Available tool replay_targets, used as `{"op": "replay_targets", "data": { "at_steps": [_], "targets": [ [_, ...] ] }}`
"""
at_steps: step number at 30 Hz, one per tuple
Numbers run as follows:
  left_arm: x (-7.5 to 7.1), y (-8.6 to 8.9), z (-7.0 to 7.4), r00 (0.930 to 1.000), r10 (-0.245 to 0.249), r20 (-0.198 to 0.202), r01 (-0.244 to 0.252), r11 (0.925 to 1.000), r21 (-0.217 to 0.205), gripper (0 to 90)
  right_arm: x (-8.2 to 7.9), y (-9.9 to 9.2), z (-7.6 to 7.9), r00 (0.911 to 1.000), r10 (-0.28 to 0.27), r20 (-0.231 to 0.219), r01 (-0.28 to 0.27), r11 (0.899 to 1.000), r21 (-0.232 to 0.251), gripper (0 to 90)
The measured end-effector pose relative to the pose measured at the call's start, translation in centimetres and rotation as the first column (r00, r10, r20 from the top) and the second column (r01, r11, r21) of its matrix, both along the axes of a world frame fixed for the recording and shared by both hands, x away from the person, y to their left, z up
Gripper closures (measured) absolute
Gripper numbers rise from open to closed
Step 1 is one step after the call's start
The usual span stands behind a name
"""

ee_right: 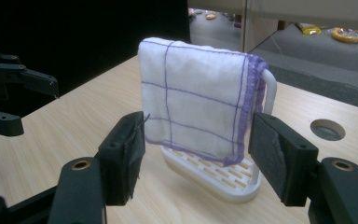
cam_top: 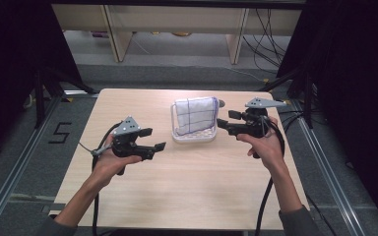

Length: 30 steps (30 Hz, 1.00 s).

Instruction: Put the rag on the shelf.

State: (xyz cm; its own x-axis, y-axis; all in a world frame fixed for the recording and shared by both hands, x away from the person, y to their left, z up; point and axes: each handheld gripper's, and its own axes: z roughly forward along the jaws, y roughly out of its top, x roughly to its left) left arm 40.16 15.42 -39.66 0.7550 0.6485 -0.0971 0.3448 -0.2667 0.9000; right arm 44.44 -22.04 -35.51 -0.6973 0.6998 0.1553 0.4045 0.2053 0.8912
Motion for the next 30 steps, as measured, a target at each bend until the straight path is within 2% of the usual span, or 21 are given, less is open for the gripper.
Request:
{"op": "replay_targets", "data": {
  "at_steps": [1,2,4,5,7,8,9,10,14,15,16,18,19,20,21,23,24,26,28,29,30],
  "targets": [
    [-0.1,0.2,-0.1,1.0000,0.002,0.001,-0.002,1.0000,0.009,25.9,-0.2,0.1,-0.1,0.9998,-0.010,-0.018,0.010,1.000,0.003,36.8],
    [-0.1,0.2,-0.2,1.0000,0.007,0.000,-0.007,1.0000,0.007,25.8,-0.1,0.1,-0.3,1.0000,0.002,-0.003,-0.002,1.000,-0.012,36.6],
    [-0.2,0.4,-0.4,0.9999,0.007,-0.008,-0.007,0.9999,0.010,25.8,-0.3,0.3,-0.4,0.9994,-0.009,-0.033,0.009,1.000,-0.011,36.1],
    [-0.2,0.4,-0.6,0.9999,0.000,-0.010,0.000,1.0000,0.006,25.7,-0.3,0.4,-0.6,0.9997,-0.003,-0.023,0.003,1.000,-0.015,36.0],
    [-0.3,0.3,-0.7,0.9999,0.000,-0.012,0.001,0.9999,0.012,25.7,-0.5,0.6,-0.9,0.9993,-0.010,-0.036,0.010,1.000,-0.009,35.8],
    [-0.4,0.3,-0.8,0.9999,-0.002,-0.014,0.002,0.9999,0.016,25.6,-0.4,0.5,-1.0,0.9996,0.012,-0.025,-0.012,1.000,-0.015,35.6],
    [-0.4,0.2,-0.9,0.9998,-0.010,-0.017,0.010,0.9999,0.010,25.5,-0.6,0.6,-1.1,0.9995,-0.004,-0.033,0.003,1.000,-0.011,35.3],
    [-0.5,0.2,-0.9,0.9998,-0.009,-0.016,0.010,0.9997,0.021,25.4,-0.5,0.6,-1.2,0.9995,0.009,-0.030,-0.010,1.000,-0.017,35.2],
    [-0.7,-0.1,-1.3,0.9993,-0.028,-0.024,0.028,0.9995,0.016,24.5,-1.0,0.6,-1.4,0.9988,0.000,-0.050,-0.001,1.000,-0.012,34.6],
    [-0.7,-0.2,-1.4,0.9992,-0.030,-0.026,0.030,0.9994,0.018,24.2,-0.9,0.5,-1.6,0.9998,0.007,-0.019,-0.008,0.999,-0.032,34.3],
    [-0.8,-0.3,-1.5,0.9991,-0.033,-0.027,0.034,0.9992,0.020,23.9,-1.1,0.7,-1.7,0.9992,0.006,-0.040,-0.007,1.000,-0.011,34.3],
    [-0.9,-0.5,-1.8,0.9989,-0.038,-0.028,0.039,0.9992,0.013,23.3,-1.3,0.7,-2.0,0.9980,0.006,-0.063,-0.007,1.000,-0.015,34.1],
    [-0.9,-0.5,-1.9,0.9986,-0.042,-0.033,0.043,0.9990,0.015,22.9,-1.3,0.6,-2.2,0.9987,0.008,-0.051,-0.009,1.000,-0.018,34.1],
    [-0.9,-0.6,-2.0,0.9980,-0.050,-0.039,0.050,0.9987,0.010,22.7,-1.5,0.6,-2.2,0.9973,0.000,-0.073,-0.002,1.000,-0.022,34.0],
    [-1.0,-0.7,-2.0,0.9980,-0.047,-0.043,0.048,0.9988,0.012,22.4,-1.4,0.5,-2.5,0.9992,0.006,-0.040,-0.007,1.000,-0.028,34.0],
    [-1.1,-0.8,-2.3,0.9967,-0.059,-0.055,0.059,0.9982,-0.005,21.6,-1.6,0.5,-2.7,0.9978,0.006,-0.066,-0.007,1.000,-0.019,33.9],
    [-1.2,-0.9,-2.5,0.9966,-0.057,-0.060,0.057,0.9983,-0.015,21.5,-1.7,0.5,-2.8,0.9981,0.003,-0.061,-0.005,0.999,-0.038,33.9],
    [-1.4,-1.1,-3.0,0.9952,-0.069,-0.069,0.069,0.9976,-0.006,20.7,-1.7,0.6,-3.2,0.9979,0.009,-0.065,-0.011,0.999,-0.034,33.8],
    [-1.6,-1.2,-3.6,0.9940,-0.075,-0.080,0.075,0.9972,-0.003,19.6,-2.1,0.9,-3.3,0.9950,-0.003,-0.100,0.000,0.999,-0.036,33.8],
    [-1.6,-1.3,-3.8,0.9931,-0.075,-0.090,0.075,0.9972,-0.001,19.1,-1.8,0.9,-3.6,0.9978,0.017,-0.064,-0.020,0.999,-0.038,33.7],
    [-1.7,-1.2,-4.0,0.9927,-0.071,-0.097,0.072,0.9974,0.006,18.5,-1.9,0.9,-3.6,0.9980,0.014,-0.061,-0.018,0.998,-0.054,33.6]
  ]
}}
